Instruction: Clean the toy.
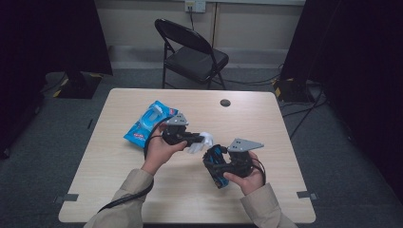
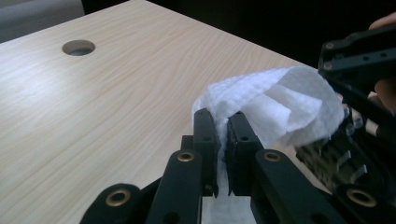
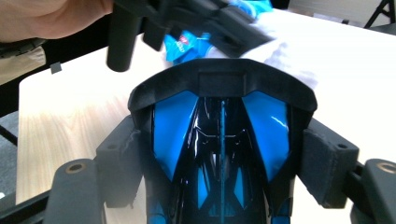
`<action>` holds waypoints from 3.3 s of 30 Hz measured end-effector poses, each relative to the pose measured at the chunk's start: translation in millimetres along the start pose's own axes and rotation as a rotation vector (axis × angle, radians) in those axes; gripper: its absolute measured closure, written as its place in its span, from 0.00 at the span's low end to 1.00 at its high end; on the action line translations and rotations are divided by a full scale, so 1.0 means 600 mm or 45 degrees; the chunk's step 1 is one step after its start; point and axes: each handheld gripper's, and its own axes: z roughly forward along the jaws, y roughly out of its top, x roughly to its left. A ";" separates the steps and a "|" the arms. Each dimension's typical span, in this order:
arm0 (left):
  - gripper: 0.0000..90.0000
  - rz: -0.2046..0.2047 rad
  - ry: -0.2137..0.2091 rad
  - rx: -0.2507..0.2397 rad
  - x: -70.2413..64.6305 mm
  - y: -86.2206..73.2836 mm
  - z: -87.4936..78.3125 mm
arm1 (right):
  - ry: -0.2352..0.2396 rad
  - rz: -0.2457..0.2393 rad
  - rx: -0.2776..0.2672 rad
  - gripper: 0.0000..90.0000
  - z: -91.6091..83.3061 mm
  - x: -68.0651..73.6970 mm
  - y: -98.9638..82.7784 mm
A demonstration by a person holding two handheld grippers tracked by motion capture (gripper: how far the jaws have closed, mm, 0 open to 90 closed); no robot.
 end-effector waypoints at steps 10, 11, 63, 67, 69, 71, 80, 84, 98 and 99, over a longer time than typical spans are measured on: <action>0.94 0.020 0.019 -0.014 0.002 -0.020 -0.047 | -0.048 0.032 -0.030 0.29 -0.016 -0.018 0.001; 0.94 0.020 0.017 -0.018 0.000 -0.022 -0.050 | -0.051 0.036 -0.032 0.29 -0.017 -0.019 0.001; 0.94 0.204 -0.166 -0.053 -0.075 0.013 -0.021 | -0.053 0.040 0.019 0.29 0.009 -0.016 -0.013; 0.94 0.201 -0.167 -0.055 -0.079 0.020 -0.018 | -0.049 0.041 0.022 0.29 0.010 -0.017 -0.014; 0.94 0.206 -0.169 -0.054 -0.081 0.024 -0.014 | -0.046 0.037 0.025 0.28 0.011 -0.016 -0.014; 0.94 0.205 -0.167 -0.050 -0.082 0.026 -0.012 | -0.043 0.037 0.024 0.29 0.012 -0.015 -0.014; 0.94 0.155 -0.132 -0.060 -0.064 0.025 -0.002 | -0.016 0.025 0.028 0.29 0.016 -0.005 -0.012; 0.94 0.138 -0.121 -0.061 -0.057 0.021 0.003 | -0.008 0.028 0.023 0.29 0.018 -0.003 -0.011; 0.93 0.078 -0.103 -0.064 -0.044 0.016 0.028 | 0.012 0.022 0.012 0.29 0.017 0.003 -0.008; 0.93 0.074 -0.099 -0.064 -0.043 0.015 0.029 | 0.013 0.021 0.010 0.28 0.017 0.003 -0.008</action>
